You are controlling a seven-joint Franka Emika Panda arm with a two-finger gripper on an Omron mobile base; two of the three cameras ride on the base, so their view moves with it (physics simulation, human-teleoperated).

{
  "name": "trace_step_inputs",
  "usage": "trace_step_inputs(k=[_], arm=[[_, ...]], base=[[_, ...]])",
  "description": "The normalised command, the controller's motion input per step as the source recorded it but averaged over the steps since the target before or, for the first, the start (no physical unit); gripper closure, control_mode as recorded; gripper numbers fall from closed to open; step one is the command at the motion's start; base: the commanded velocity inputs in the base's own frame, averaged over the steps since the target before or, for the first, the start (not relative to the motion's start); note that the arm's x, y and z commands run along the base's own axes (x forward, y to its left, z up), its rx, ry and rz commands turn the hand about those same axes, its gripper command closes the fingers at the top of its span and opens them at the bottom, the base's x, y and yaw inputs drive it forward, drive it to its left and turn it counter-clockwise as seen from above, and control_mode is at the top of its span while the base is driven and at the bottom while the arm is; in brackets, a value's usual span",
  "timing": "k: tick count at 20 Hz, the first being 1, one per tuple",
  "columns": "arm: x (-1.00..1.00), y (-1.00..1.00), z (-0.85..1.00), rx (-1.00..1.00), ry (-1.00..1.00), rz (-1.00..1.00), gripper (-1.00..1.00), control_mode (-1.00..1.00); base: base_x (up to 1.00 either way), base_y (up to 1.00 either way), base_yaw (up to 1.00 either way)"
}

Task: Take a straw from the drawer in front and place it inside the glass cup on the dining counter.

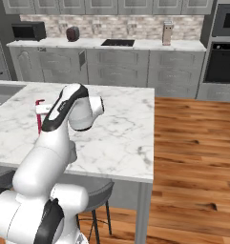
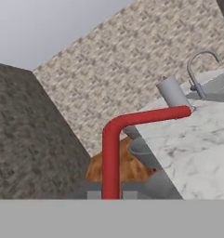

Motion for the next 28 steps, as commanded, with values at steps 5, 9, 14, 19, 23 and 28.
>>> trace_step_inputs(k=[5, 9, 14, 19, 23, 28], arm=[[0.0, 0.0, -0.18, 0.1, -0.07, 0.05, 1.0, -1.0], [0.0, -0.01, -0.05, 0.04, -0.26, 0.05, 1.0, -1.0], [0.01, -0.16, 0.0, 0.01, -0.28, 0.04, 1.0, -1.0], [0.0, -0.32, -0.07, 0.0, -0.16, 0.03, 1.0, -1.0], [0.0, -0.3, -0.24, 0.0, -0.03, 0.05, 1.0, -1.0], [0.1, -0.02, -0.27, 0.02, 0.0, 0.06, 1.0, -1.0]], base=[[0.0, 0.0, 0.0], [0.0, 0.0, 0.0], [0.0, 0.0, 0.0], [0.0, 0.0, 0.0], [0.0, 0.0, 0.0], [0.0, 0.0, 0.0]])
